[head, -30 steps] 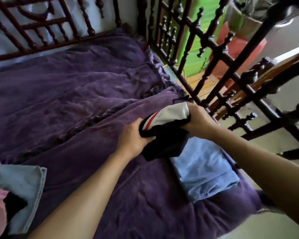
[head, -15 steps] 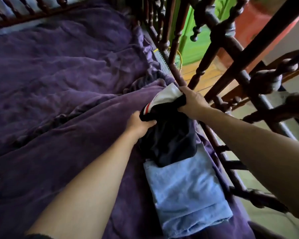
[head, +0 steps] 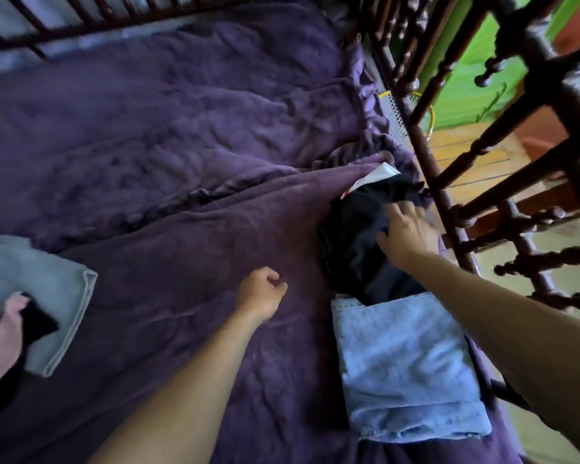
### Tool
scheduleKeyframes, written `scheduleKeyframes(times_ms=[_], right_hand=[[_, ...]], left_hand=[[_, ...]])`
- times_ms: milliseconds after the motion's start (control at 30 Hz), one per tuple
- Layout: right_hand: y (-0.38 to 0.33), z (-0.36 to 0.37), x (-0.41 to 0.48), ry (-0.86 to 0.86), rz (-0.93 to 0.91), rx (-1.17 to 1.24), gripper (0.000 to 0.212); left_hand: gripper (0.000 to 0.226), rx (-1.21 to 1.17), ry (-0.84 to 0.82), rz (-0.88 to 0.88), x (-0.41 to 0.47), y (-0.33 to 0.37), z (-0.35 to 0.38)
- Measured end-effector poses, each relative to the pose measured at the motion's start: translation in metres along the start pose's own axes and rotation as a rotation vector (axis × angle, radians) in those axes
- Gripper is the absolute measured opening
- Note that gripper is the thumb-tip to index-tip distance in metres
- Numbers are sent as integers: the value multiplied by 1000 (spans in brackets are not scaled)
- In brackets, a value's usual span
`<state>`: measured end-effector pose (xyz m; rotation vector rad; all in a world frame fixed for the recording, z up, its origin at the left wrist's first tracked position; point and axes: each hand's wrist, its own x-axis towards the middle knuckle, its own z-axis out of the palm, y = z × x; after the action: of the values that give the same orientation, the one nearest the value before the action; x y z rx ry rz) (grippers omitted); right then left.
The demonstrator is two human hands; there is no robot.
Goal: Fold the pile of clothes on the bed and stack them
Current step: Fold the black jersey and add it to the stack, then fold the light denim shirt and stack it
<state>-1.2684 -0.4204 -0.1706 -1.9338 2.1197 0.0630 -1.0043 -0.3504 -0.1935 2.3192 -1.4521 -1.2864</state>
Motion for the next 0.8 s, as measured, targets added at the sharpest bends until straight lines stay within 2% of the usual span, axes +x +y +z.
scheduleKeyframes(times_ms=[233,367,600,800], right_hand=[[-139,21,-109,-260,-221,54,29],[-227,45,-184,-370,-347,8,32],[-378,64,-292,-421,-464,-73,28],[-511,67,-339,-427,-578,-47,27]], left_hand=[[22,88,91,-17,-103,-125,-92],[21,67,176,-50,-168,-219,-149],[20,66,285,-92,-266,-381,-245],[21,-1,403,-166,-317,-482,-326]])
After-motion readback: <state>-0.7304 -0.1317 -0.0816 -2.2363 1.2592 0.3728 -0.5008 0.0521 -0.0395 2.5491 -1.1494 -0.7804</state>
